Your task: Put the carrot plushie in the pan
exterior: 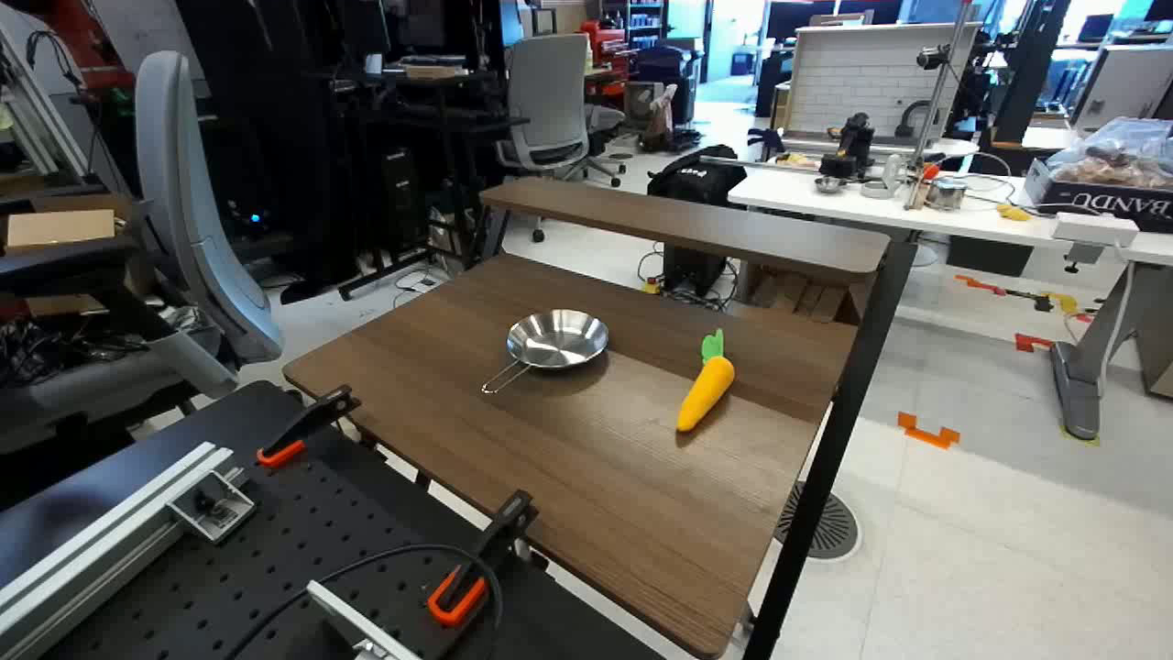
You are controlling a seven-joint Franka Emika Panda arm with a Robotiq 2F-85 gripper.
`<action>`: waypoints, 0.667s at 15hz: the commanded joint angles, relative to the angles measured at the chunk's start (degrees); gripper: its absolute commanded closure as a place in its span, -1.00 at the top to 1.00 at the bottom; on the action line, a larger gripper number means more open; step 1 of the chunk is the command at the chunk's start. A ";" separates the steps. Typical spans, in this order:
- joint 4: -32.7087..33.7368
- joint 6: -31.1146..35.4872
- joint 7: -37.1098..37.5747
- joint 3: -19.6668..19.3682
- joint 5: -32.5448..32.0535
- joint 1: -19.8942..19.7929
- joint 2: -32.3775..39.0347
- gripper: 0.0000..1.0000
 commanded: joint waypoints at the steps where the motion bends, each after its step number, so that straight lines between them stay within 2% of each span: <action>1: 0.11 -0.14 0.34 -0.60 -0.35 0.72 0.03 1.00; 10: -0.23 1.23 0.11 -0.85 -0.26 0.64 2.33 1.00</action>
